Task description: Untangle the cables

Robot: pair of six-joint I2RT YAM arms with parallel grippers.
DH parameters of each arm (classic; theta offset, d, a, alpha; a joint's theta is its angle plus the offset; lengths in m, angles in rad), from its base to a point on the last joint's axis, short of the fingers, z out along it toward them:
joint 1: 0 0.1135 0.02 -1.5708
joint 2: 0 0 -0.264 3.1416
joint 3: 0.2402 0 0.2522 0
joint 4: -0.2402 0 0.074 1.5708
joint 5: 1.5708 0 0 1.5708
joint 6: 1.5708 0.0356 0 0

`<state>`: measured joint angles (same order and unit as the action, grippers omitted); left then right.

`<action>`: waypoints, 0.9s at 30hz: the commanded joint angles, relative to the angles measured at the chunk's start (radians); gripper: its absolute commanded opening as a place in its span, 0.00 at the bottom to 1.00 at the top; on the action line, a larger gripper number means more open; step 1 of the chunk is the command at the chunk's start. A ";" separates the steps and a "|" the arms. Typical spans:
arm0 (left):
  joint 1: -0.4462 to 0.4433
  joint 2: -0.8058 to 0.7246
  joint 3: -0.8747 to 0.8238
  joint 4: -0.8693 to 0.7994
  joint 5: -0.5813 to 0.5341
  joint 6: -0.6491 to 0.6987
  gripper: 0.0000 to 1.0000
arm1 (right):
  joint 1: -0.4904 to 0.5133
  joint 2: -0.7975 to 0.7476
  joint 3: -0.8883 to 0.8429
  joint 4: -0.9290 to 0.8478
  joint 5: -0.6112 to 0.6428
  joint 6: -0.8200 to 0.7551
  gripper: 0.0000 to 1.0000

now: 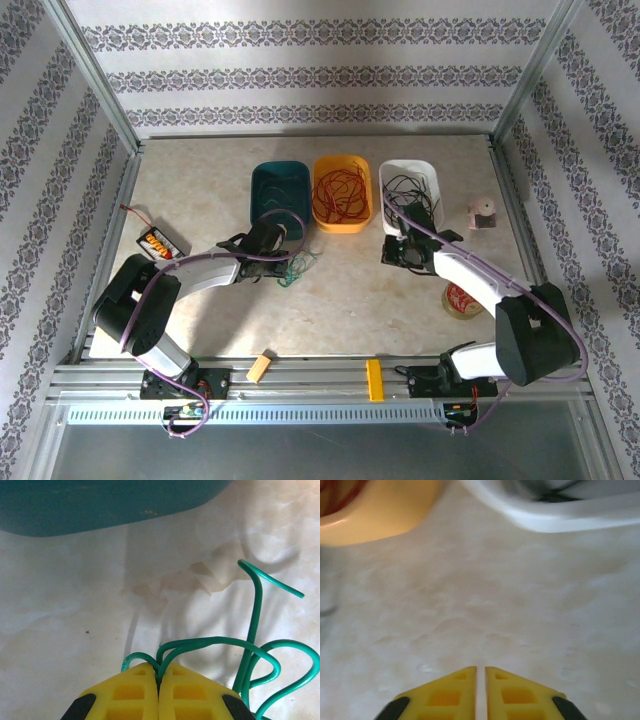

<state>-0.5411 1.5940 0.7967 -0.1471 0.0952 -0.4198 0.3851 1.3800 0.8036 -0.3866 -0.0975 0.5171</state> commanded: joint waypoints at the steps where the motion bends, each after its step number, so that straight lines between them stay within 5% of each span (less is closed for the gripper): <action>1: 0.003 -0.005 -0.016 -0.009 0.075 0.031 0.00 | 0.137 0.064 0.097 0.061 -0.206 -0.122 0.28; 3: 0.002 0.002 -0.009 -0.010 0.080 0.032 0.00 | 0.221 0.141 0.163 0.044 -0.237 -0.167 0.39; 7: 0.002 0.008 -0.008 0.007 0.092 0.018 0.00 | 0.312 0.319 0.299 0.019 -0.279 -0.200 0.44; 13: 0.003 -0.007 -0.013 0.008 0.086 0.023 0.00 | 0.331 0.492 0.418 0.001 -0.305 -0.198 0.44; 21: 0.002 0.000 -0.004 0.007 0.105 0.031 0.00 | 0.332 0.534 0.413 -0.008 -0.257 -0.201 0.44; 25: 0.002 -0.004 -0.005 0.024 0.141 0.040 0.00 | 0.335 0.585 0.430 0.026 -0.241 -0.171 0.37; 27: 0.003 -0.003 -0.004 0.029 0.160 0.044 0.00 | 0.344 0.605 0.439 0.047 -0.221 -0.158 0.24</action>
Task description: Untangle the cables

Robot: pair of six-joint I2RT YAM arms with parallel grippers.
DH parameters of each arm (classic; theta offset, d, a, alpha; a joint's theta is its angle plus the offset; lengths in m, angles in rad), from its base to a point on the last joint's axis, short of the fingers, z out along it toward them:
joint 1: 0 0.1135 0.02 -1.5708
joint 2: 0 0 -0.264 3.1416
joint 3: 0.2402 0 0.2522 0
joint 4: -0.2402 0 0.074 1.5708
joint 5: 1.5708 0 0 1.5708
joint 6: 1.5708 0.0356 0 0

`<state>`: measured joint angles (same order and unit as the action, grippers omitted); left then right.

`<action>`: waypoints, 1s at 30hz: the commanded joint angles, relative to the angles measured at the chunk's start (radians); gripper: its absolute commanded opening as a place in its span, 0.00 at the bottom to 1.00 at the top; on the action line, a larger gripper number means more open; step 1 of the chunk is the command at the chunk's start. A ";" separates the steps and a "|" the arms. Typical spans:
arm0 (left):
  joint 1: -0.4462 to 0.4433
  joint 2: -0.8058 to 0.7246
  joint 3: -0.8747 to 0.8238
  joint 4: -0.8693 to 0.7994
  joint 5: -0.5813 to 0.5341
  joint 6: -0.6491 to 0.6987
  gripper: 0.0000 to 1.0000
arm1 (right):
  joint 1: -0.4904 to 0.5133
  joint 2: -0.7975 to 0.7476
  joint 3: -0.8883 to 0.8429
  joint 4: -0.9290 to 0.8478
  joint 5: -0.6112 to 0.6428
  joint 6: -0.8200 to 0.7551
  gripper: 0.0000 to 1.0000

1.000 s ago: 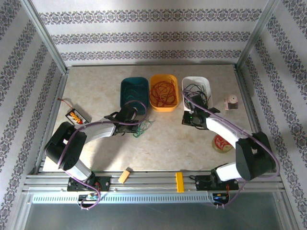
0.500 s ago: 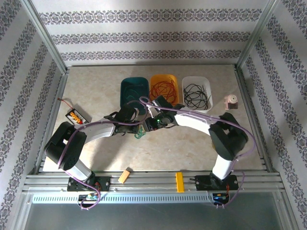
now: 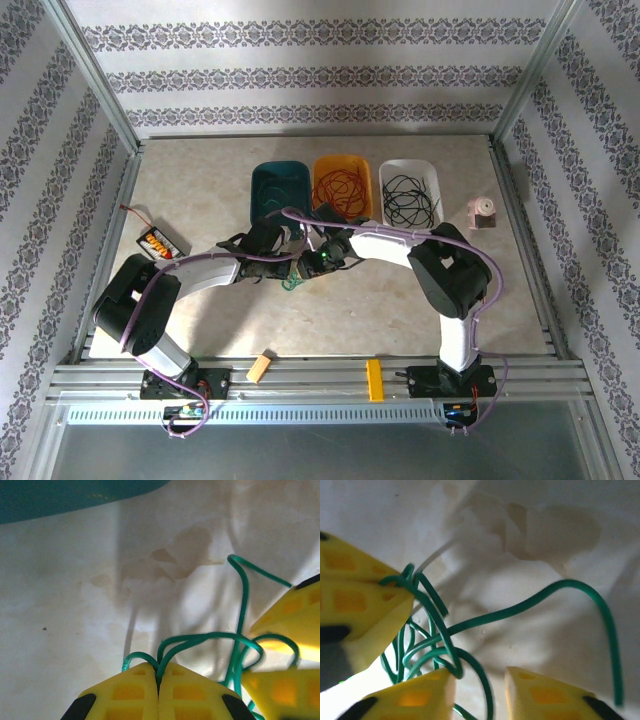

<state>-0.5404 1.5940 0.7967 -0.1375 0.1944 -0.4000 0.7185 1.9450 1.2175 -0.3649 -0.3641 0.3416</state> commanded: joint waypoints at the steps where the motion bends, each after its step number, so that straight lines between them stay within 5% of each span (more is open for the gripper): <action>1: 0.002 -0.001 -0.003 0.020 0.065 0.025 0.00 | 0.016 0.045 0.031 0.025 0.076 0.017 0.17; 4: 0.003 0.004 0.005 0.000 0.042 0.022 0.00 | 0.029 0.018 0.019 0.016 0.200 0.015 0.00; 7: 0.002 0.008 0.004 -0.028 -0.027 0.011 0.00 | 0.023 -0.051 -0.033 0.006 0.344 0.028 0.00; 12: 0.007 0.041 0.016 -0.105 -0.186 -0.019 0.19 | 0.005 -0.173 -0.124 -0.049 0.563 0.084 0.00; 16: 0.018 0.068 0.013 -0.118 -0.209 -0.040 0.24 | -0.021 -0.256 -0.191 -0.101 0.687 0.133 0.00; 21: 0.035 0.078 0.004 -0.116 -0.206 -0.054 0.33 | -0.094 -0.344 -0.286 -0.143 0.743 0.203 0.00; 30: 0.044 0.067 -0.003 -0.116 -0.182 -0.041 0.34 | -0.290 -0.578 -0.446 -0.109 0.669 0.284 0.00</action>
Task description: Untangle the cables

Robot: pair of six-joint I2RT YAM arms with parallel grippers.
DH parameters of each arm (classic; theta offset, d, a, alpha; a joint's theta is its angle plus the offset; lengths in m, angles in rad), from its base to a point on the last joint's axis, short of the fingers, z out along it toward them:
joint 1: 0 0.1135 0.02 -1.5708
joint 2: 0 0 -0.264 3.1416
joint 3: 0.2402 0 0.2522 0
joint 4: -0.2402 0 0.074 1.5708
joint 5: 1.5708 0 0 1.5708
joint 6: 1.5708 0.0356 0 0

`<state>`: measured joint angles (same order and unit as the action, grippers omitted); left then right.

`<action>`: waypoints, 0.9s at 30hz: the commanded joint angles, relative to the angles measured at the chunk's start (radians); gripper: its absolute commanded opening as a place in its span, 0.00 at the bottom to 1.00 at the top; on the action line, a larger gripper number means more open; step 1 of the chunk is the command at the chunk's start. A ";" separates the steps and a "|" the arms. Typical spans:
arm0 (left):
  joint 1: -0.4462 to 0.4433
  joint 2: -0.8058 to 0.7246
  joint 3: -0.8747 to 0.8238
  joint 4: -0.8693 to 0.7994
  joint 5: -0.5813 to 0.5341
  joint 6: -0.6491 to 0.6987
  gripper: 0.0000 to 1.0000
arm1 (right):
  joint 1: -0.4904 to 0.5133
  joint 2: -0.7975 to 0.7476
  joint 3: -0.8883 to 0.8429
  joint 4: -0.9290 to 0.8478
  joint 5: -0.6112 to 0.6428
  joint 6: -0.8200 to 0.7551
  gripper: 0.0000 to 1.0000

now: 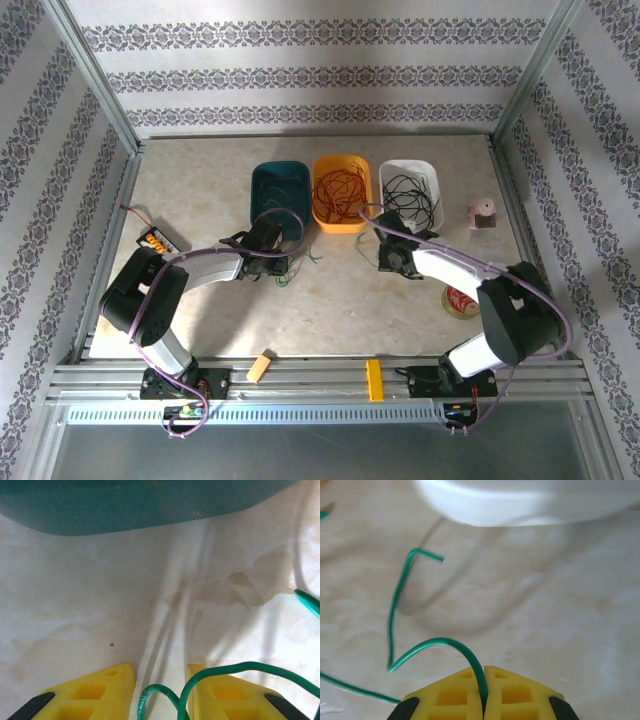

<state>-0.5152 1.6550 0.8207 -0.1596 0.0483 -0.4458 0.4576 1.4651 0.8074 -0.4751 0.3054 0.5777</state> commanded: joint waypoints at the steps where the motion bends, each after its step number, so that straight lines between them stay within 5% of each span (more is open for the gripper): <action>1: 0.020 0.002 -0.032 -0.081 -0.016 0.013 0.34 | -0.039 -0.145 -0.058 0.042 -0.046 0.038 0.00; 4: 0.020 -0.028 -0.059 -0.006 0.084 0.036 0.41 | -0.021 -0.272 -0.091 0.138 -0.165 -0.009 0.00; 9: 0.020 -0.129 -0.099 0.128 0.208 0.035 0.57 | 0.115 -0.379 -0.006 0.105 -0.138 -0.068 0.00; 12: 0.020 -0.200 -0.101 0.177 0.184 0.000 0.77 | 0.156 -0.349 0.069 0.118 -0.154 -0.059 0.00; 15: 0.020 -0.296 -0.104 0.194 0.040 -0.062 0.94 | 0.172 -0.241 0.173 0.148 -0.176 -0.044 0.00; 21: 0.043 -0.503 -0.091 -0.062 -0.502 -0.287 0.97 | 0.178 0.121 0.493 0.137 -0.241 -0.049 0.01; 27: 0.100 -0.575 -0.102 -0.203 -0.608 -0.299 0.96 | 0.183 0.484 0.864 0.091 -0.311 -0.058 0.04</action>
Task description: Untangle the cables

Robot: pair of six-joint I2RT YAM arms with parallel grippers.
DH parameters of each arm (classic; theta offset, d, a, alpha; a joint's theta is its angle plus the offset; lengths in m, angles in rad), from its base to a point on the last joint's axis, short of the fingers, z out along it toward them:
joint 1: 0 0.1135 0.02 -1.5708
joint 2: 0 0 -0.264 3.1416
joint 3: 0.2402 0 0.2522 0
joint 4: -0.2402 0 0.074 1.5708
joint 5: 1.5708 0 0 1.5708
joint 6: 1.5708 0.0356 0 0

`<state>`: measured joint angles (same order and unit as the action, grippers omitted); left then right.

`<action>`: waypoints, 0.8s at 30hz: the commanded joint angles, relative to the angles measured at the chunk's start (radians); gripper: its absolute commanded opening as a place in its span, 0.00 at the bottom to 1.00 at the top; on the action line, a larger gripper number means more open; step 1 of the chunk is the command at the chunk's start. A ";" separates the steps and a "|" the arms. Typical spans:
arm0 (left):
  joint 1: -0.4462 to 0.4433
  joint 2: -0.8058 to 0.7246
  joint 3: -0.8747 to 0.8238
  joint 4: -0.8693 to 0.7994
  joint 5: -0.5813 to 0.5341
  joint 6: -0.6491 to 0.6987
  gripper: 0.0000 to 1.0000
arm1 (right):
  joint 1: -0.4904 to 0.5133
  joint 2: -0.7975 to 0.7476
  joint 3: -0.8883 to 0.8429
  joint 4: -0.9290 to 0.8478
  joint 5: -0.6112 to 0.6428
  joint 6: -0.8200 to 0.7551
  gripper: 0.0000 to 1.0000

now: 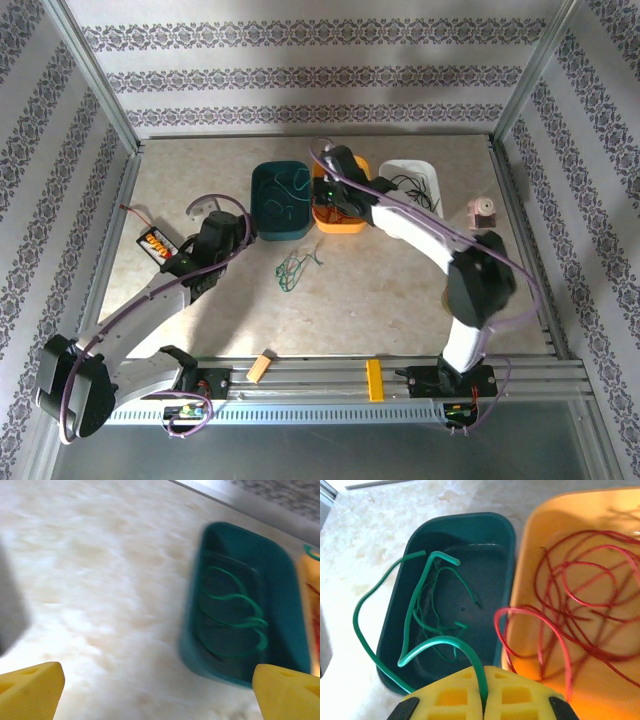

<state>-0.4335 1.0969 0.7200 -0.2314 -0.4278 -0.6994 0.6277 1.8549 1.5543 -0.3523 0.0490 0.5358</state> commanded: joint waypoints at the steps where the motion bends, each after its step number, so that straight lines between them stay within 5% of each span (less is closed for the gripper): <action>1: 0.022 -0.023 -0.004 -0.136 -0.129 -0.039 0.97 | 0.012 0.150 0.169 -0.034 -0.085 -0.017 0.07; 5: 0.038 -0.023 -0.013 -0.102 -0.046 0.005 0.97 | 0.010 0.283 0.350 -0.109 -0.176 -0.035 0.35; 8: 0.040 0.000 -0.009 -0.057 0.050 0.066 0.96 | 0.009 0.228 0.309 -0.104 -0.140 -0.053 0.47; 15: 0.031 0.140 0.026 0.026 0.431 0.241 0.89 | 0.018 -0.077 -0.017 -0.022 -0.088 -0.126 0.50; 24: -0.031 0.307 0.051 -0.012 0.670 0.330 0.68 | 0.052 -0.181 -0.366 -0.027 -0.378 -0.132 0.49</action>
<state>-0.4503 1.3708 0.7467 -0.2295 0.1207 -0.4362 0.6609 1.6234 1.2449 -0.3542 -0.1730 0.4206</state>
